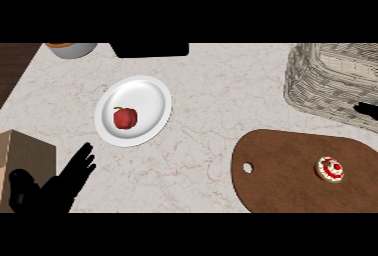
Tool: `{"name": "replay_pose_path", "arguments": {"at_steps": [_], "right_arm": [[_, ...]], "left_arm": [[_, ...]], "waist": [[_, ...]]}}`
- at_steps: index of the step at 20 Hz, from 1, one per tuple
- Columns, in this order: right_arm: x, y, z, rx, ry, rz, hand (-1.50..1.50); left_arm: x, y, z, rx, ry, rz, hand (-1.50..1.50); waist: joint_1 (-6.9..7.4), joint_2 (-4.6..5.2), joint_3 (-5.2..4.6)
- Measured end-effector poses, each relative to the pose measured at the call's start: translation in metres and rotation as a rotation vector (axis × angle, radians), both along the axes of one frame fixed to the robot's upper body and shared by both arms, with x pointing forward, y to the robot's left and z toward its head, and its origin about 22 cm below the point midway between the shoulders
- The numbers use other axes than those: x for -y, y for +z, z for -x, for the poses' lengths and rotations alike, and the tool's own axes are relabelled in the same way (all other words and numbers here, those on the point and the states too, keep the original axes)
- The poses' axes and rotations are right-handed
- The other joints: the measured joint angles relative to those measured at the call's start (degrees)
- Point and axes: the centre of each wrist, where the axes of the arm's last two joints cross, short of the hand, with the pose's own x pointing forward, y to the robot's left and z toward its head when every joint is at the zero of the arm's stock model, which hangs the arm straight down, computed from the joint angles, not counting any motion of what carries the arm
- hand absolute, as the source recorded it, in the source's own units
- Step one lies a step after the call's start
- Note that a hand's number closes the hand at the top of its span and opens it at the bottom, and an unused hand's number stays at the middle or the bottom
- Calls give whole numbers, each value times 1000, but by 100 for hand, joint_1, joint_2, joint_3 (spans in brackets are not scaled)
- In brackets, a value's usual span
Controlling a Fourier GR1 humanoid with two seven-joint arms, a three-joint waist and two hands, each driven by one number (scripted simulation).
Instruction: Pick the cupcake from the cutting board and place it in the basket
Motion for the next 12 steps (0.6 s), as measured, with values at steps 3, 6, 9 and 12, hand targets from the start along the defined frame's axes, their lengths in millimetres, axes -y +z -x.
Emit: {"name": "replay_pose_path", "arguments": {"at_steps": [3,6,9,12], "right_arm": [[2,-12,-1,2,-6,-2,-150],[1,-21,-2,10,-10,-2,-150],[1,-34,-1,10,-13,1,-150],[-1,-45,-1,17,-12,0,-150]], "left_arm": [[0,-1,1,9,-6,-7,0],[0,-2,1,9,-7,-10,0],[-1,-2,1,9,-9,-11,0],[-2,-4,5,3,-12,-18,0]], "waist": [[16,6,7],[30,9,5],[21,8,7],[31,2,13]]}}
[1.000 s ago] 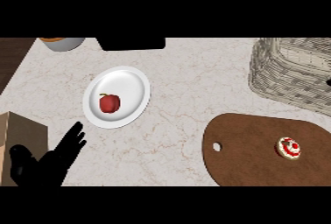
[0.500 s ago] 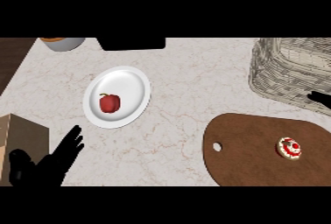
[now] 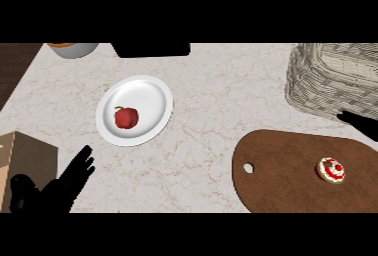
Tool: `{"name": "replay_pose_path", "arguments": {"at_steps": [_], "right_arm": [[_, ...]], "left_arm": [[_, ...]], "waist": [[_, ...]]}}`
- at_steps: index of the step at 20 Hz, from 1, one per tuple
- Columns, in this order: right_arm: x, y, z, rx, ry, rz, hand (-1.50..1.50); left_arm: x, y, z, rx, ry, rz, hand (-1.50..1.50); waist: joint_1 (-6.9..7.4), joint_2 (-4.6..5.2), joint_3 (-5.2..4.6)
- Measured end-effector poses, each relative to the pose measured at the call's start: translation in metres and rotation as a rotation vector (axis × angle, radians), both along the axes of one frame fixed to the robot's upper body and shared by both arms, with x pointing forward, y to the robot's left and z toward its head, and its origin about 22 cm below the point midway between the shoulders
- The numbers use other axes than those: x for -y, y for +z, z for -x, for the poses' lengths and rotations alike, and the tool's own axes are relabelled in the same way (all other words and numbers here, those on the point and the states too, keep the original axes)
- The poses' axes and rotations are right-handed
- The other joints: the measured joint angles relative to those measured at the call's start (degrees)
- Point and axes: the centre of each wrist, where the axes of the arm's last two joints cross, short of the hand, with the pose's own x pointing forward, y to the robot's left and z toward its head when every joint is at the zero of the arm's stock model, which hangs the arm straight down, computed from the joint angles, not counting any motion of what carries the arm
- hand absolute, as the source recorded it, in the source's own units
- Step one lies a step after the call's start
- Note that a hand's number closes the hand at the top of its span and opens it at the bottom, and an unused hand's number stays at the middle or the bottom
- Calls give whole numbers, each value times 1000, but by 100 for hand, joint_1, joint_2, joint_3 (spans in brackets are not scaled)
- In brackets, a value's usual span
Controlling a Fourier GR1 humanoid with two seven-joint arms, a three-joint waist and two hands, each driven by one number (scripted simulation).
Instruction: Pick the cupcake from the cutting board and place it in the basket
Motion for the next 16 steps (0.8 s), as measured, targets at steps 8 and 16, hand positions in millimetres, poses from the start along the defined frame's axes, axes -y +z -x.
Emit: {"name": "replay_pose_path", "arguments": {"at_steps": [8,16], "right_arm": [[-2,-24,-4,11,14,-1,-150],[-3,-51,-6,-59,5,70,-150]], "left_arm": [[-3,-4,21,-49,12,-13,0],[-11,-7,32,-59,37,-30,0]], "waist": [[50,-21,23],[38,-5,5]]}}
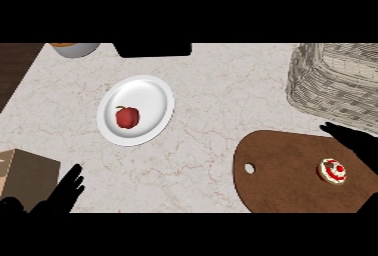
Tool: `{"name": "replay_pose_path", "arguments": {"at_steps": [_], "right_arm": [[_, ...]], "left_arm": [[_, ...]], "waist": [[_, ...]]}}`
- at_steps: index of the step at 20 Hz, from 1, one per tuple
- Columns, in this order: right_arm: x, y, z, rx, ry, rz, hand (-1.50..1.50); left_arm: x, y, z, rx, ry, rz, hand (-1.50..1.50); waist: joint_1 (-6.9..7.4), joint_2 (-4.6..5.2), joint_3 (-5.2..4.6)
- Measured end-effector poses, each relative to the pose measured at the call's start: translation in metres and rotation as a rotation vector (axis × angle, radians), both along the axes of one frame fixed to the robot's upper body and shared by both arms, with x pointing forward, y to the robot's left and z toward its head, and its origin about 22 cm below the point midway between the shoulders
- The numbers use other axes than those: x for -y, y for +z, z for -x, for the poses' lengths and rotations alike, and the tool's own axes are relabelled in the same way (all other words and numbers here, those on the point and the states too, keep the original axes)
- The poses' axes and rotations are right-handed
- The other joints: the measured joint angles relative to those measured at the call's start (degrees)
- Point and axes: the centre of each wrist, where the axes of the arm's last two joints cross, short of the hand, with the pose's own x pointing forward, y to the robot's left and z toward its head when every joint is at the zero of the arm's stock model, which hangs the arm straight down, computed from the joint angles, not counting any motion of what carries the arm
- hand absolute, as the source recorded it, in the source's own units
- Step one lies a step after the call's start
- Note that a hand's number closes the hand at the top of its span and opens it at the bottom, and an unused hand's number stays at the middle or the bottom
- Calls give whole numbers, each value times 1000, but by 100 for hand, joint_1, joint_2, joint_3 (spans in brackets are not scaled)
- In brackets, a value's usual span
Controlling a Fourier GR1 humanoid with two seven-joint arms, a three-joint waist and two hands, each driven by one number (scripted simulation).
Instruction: Pick the cupcake from the cutting board and place it in the basket
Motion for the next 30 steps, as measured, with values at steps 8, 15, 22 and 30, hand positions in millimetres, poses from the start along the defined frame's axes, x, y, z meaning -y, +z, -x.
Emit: {"name": "replay_pose_path", "arguments": {"at_steps": [8,15,22,30], "right_arm": [[-7,-18,-3,-12,4,4,-150],[-6,-33,-6,-5,1,5,150],[-8,-42,-11,47,85,67,150],[-42,-58,-27,98,-28,107,150]], "left_arm": [[-2,-3,1,2,8,-11,0],[-4,-3,-2,9,11,-3,0],[-4,-2,-5,3,12,-6,0],[-4,0,-1,7,-3,-11,0]], "waist": [[-59,-2,7],[-74,2,3],[-74,5,-6],[61,24,-46]]}}
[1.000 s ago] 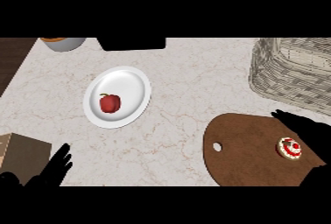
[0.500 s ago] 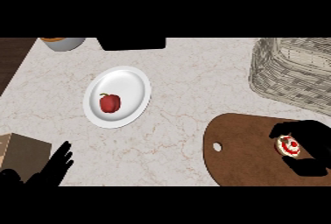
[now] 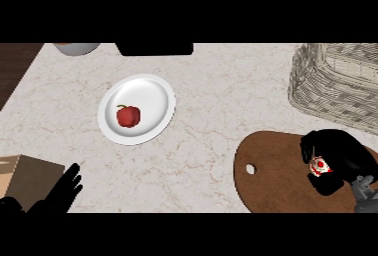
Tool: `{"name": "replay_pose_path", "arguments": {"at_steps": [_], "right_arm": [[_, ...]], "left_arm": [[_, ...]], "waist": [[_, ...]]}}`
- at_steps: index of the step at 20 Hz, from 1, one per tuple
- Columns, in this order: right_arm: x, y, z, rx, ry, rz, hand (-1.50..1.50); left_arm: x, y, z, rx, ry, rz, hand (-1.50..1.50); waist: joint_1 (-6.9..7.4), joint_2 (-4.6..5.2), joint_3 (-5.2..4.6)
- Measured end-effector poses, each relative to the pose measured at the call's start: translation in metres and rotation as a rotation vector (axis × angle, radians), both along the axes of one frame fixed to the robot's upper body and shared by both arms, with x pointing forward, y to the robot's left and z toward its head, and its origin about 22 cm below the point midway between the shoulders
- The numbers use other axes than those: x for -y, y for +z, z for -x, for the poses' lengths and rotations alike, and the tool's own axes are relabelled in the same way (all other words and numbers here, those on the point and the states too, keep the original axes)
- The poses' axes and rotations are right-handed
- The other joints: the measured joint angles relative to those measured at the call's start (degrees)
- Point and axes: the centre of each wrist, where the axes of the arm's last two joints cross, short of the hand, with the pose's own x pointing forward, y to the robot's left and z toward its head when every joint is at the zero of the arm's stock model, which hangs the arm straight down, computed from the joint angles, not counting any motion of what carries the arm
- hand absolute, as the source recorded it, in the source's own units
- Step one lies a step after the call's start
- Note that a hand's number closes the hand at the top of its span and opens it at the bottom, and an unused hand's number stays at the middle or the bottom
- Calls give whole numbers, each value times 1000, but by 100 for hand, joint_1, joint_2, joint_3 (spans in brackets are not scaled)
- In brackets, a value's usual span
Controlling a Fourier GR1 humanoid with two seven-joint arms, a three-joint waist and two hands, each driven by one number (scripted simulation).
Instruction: Pick the cupcake from the cutting board and place it in the basket
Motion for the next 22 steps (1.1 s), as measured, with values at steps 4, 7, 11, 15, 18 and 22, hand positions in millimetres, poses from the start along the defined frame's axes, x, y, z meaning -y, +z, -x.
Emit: {"name": "replay_pose_path", "arguments": {"at_steps": [4,7,11,15,18,22], "right_arm": [[-47,-10,-19,16,-148,-15,150],[-86,-9,-33,56,-213,-9,150],[-129,4,-46,174,-282,-64,150],[-154,43,-52,358,-363,-364,150],[-161,77,-53,527,-390,-526,150],[-161,118,-57,694,-436,-638,150]], "left_arm": [[1,5,-4,16,-22,-13,0],[1,4,-7,14,-28,-16,0],[-1,-1,-3,-2,-12,-16,0],[-3,0,3,-17,9,-16,0],[-3,-3,7,-25,23,-19,0],[-6,-6,10,-34,37,-20,0]], "waist": [[126,76,-27],[143,75,-19],[93,47,13],[-30,29,15],[-112,16,23],[-156,-1,34]]}}
